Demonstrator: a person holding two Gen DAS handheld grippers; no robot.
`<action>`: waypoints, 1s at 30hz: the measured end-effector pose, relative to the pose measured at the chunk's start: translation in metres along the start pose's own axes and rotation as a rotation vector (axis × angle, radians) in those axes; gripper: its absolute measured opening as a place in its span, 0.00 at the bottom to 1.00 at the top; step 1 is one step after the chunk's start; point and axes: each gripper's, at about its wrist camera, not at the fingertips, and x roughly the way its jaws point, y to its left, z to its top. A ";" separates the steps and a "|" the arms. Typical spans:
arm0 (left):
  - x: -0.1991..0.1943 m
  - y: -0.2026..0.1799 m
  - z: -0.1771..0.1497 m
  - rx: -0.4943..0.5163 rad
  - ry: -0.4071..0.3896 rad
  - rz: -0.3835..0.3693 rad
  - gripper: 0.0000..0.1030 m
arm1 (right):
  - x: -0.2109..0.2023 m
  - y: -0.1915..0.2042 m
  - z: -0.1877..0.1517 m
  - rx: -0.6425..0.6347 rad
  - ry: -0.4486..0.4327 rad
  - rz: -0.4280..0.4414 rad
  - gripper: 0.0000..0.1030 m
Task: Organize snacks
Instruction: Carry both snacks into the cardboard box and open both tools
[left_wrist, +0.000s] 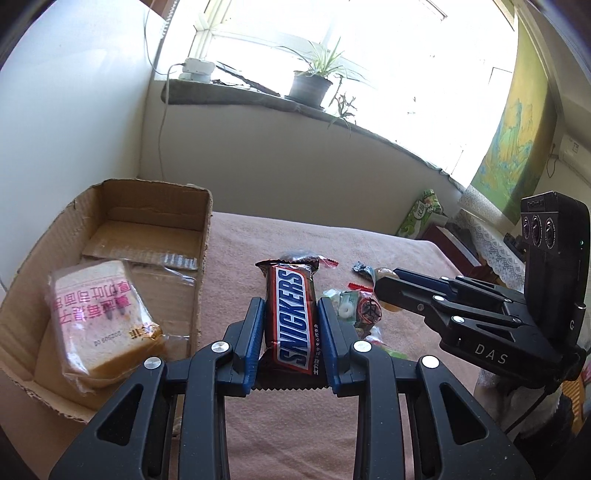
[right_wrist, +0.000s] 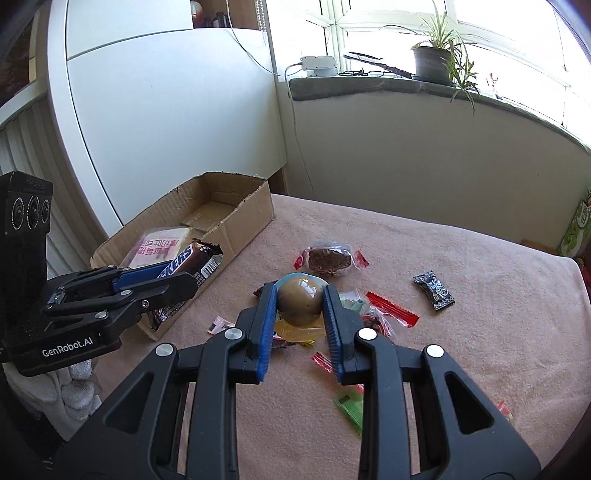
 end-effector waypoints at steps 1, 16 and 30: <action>-0.002 0.004 0.002 -0.009 -0.007 0.004 0.27 | 0.003 0.003 0.004 -0.007 -0.002 0.006 0.25; -0.024 0.075 0.025 -0.098 -0.086 0.135 0.27 | 0.060 0.059 0.057 -0.074 -0.003 0.082 0.25; -0.019 0.105 0.031 -0.115 -0.076 0.215 0.27 | 0.116 0.093 0.073 -0.091 0.043 0.130 0.25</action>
